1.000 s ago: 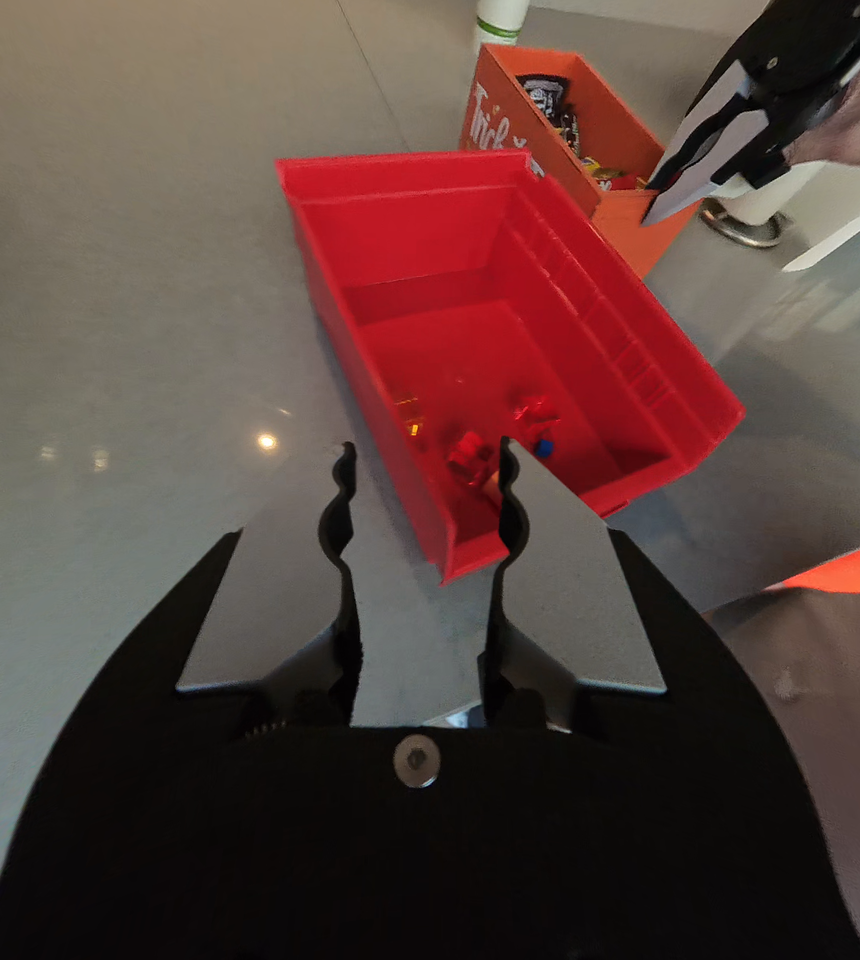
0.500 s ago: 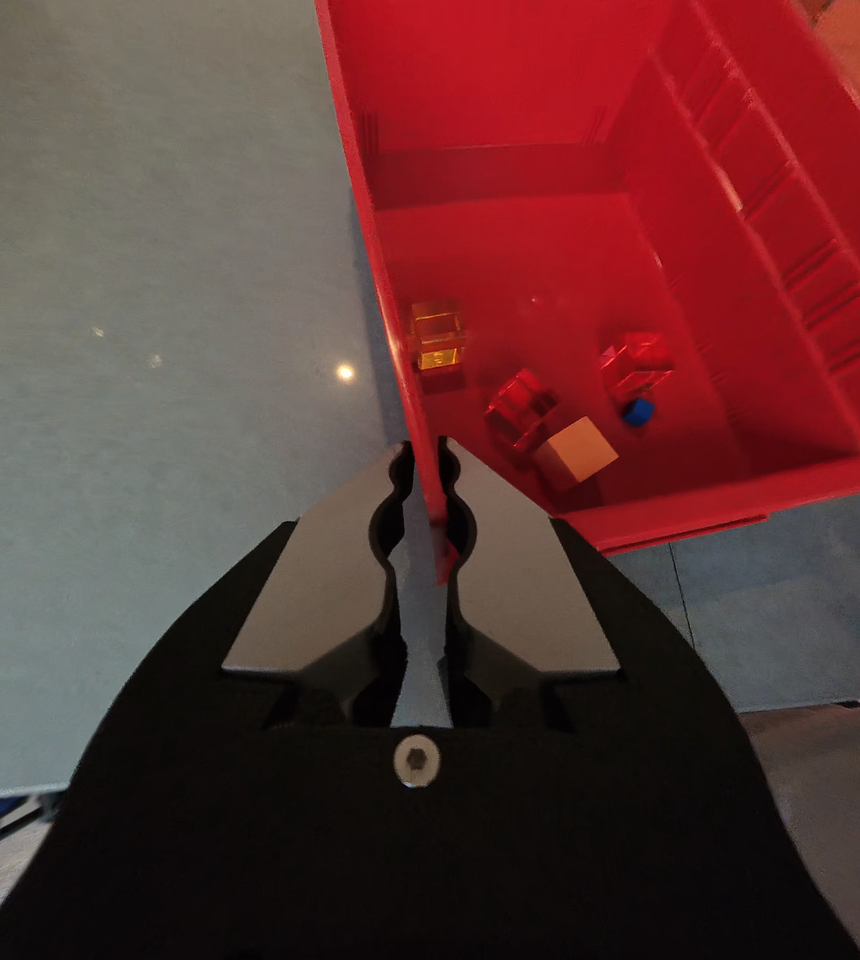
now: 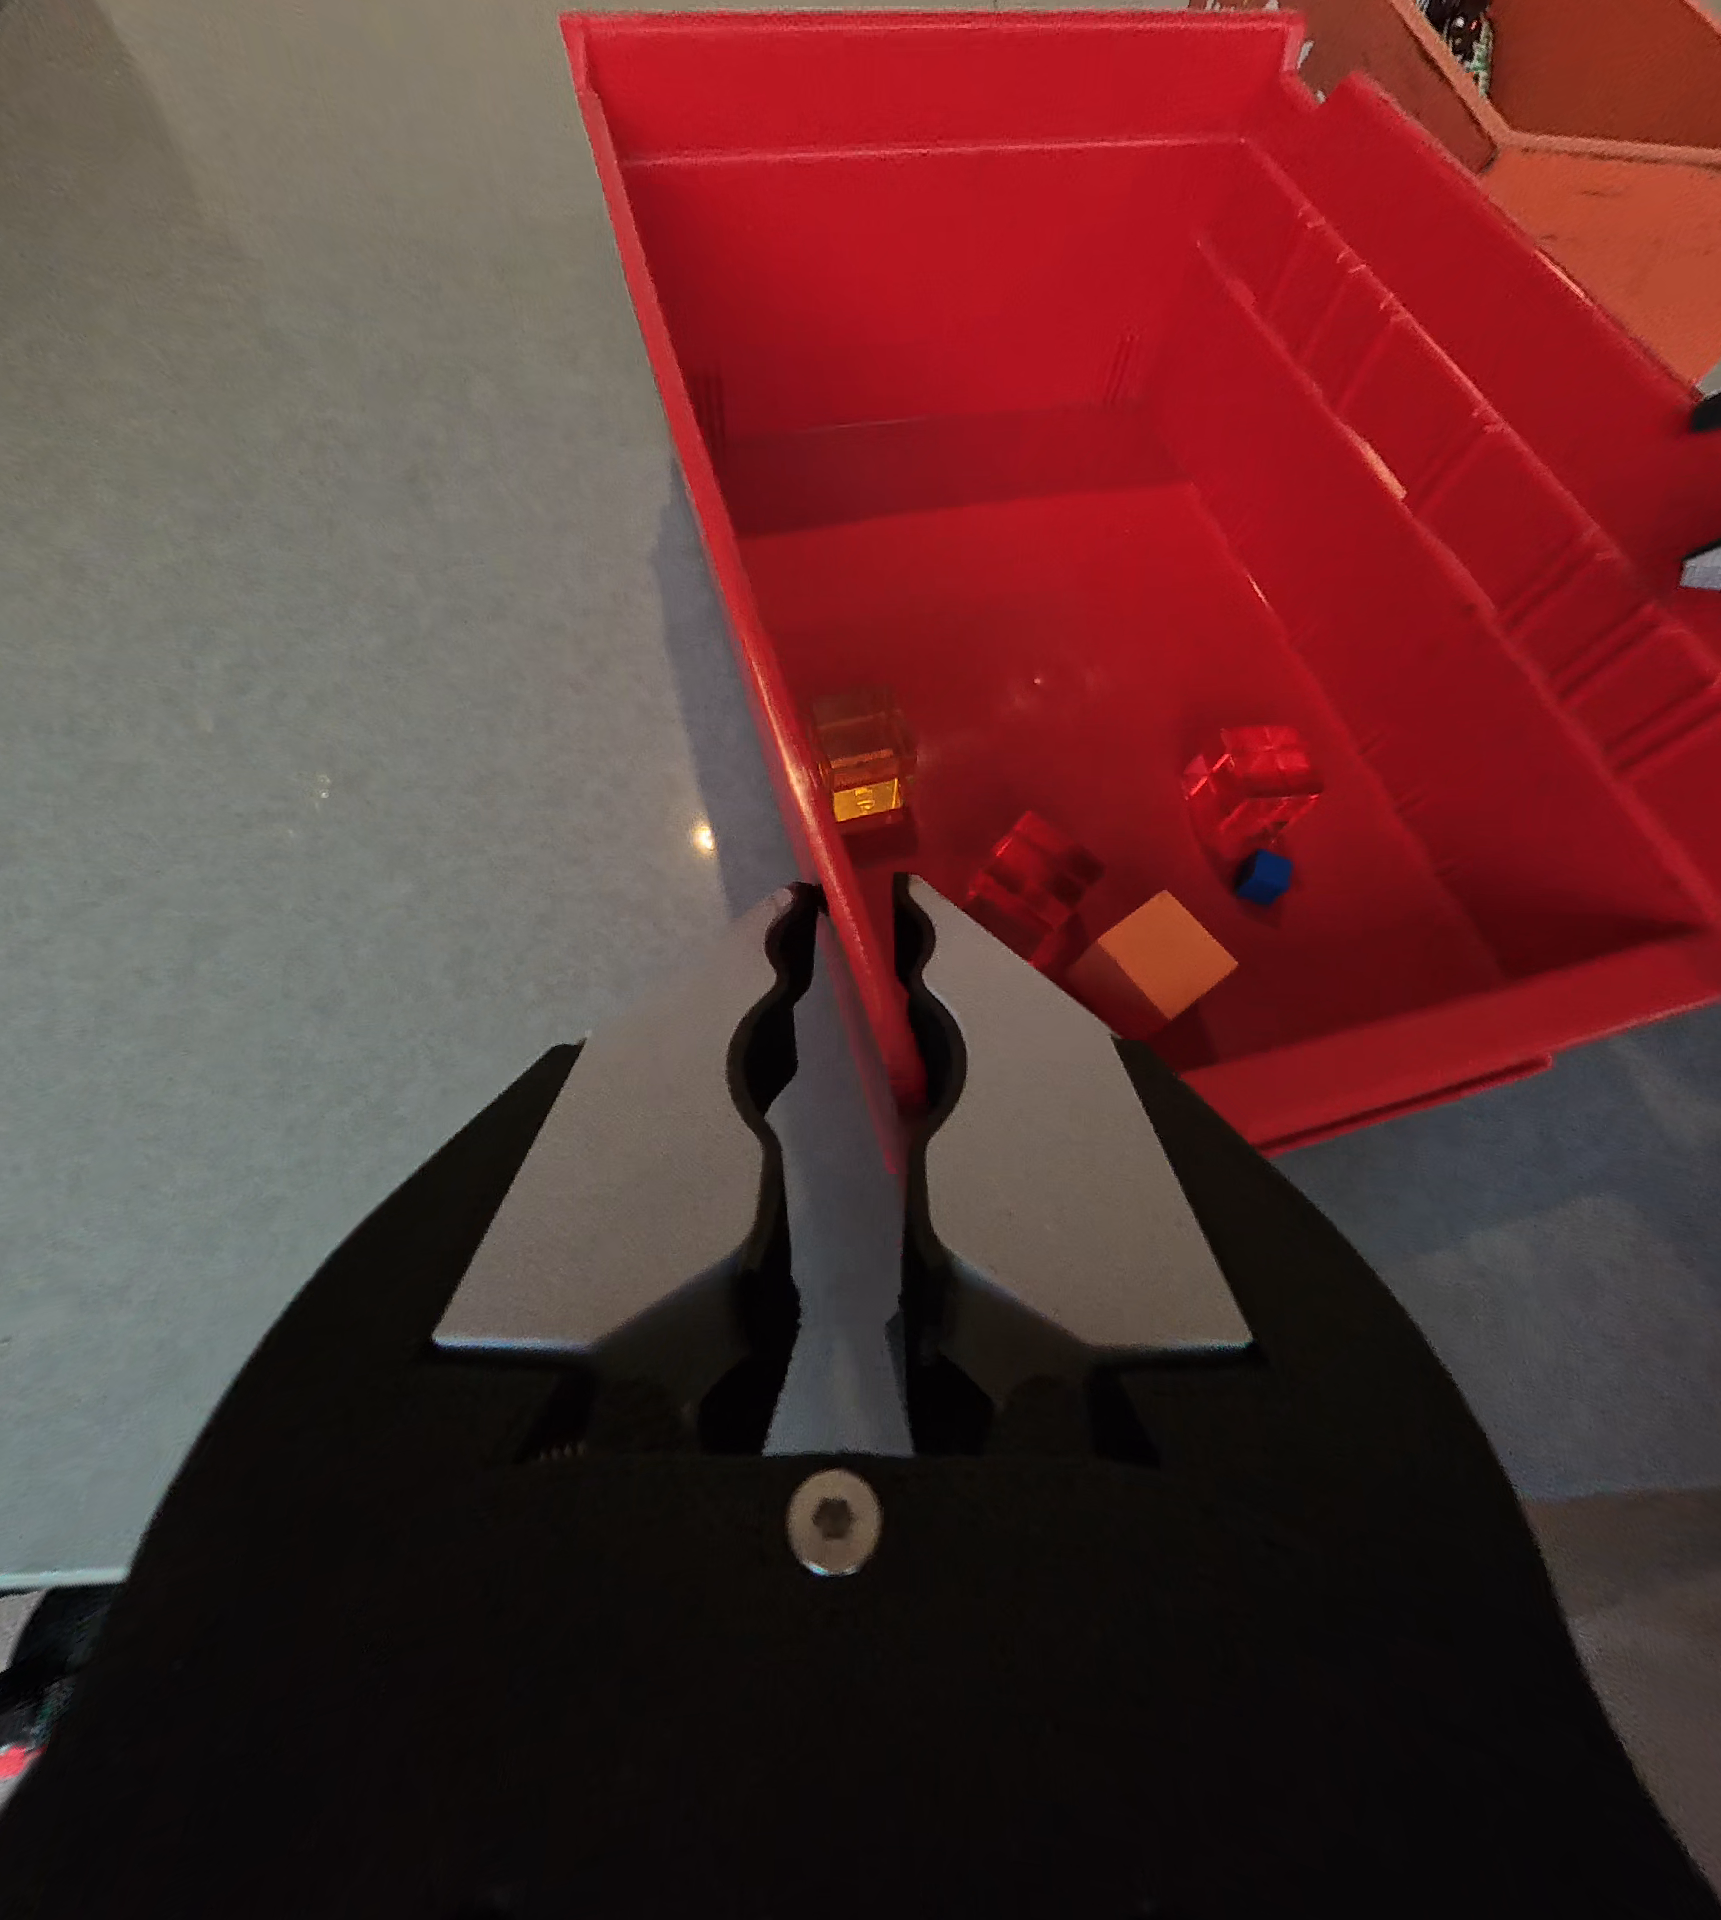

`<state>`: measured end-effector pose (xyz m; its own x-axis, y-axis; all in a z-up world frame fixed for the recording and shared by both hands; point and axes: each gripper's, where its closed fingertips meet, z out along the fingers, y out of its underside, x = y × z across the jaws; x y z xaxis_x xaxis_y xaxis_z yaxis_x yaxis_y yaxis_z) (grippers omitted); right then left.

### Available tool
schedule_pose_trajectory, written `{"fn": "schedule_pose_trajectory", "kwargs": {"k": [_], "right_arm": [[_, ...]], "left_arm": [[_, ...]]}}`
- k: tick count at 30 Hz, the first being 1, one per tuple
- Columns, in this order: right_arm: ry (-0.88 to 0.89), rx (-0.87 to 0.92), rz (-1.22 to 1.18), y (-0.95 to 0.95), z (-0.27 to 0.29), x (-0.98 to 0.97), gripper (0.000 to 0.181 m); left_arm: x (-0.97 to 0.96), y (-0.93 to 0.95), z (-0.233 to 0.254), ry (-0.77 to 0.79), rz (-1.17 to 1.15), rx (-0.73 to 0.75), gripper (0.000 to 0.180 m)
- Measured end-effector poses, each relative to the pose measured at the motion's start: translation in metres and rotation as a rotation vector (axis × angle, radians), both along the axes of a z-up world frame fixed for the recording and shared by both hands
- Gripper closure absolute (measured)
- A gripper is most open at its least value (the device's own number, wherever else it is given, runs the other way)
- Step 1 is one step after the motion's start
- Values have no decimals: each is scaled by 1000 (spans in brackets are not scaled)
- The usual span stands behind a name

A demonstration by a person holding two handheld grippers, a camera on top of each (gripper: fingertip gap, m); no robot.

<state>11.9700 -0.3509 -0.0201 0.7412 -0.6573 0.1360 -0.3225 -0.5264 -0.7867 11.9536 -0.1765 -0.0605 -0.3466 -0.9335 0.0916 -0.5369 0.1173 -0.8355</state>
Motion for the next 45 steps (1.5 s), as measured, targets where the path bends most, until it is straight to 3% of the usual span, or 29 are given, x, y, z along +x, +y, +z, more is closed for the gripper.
{"fn": "schedule_pose_trajectory", "kwargs": {"k": [2, 4, 14, 19, 22, 25, 32, 34, 38, 42, 45], "right_arm": [[-15, -2, -36, -6, 3, 6, 139], [-25, 0, -109, -18, 8, 13, 133], [205, 239, -252, -41, 3, 14, 140], [235, 355, -187, -34, 12, 14, 122], [251, 397, -190, -37, 18, 14, 117], [230, 439, -206, -45, 24, 16, 117], [259, 454, -178, -61, 39, 36, 123], [330, 417, -124, -52, 42, 48, 132], [430, 247, -135, -43, 28, 63, 136], [547, 147, -210, -34, 12, 64, 131], [573, -25, -299, -43, -7, 66, 131]], "left_arm": [[2, -1, -6, 23, -9, -44, 162], [5, 2, -7, 32, 4, -84, 145], [12, -1, 2, -50, -70, -102, 157], [10, 0, 2, -45, -50, -47, 163], [2, -10, 2, -33, -52, -55, 158], [-13, -32, 6, 14, -118, -154, 143], [9, 5, 86, -114, -85, -258, 149], [34, 6, 90, 28, -118, -268, 128], [75, -12, 76, 349, -146, -296, 116], [95, 5, 40, 535, -85, 37, 112], [95, -3, 30, 611, -110, 88, 117]]}}
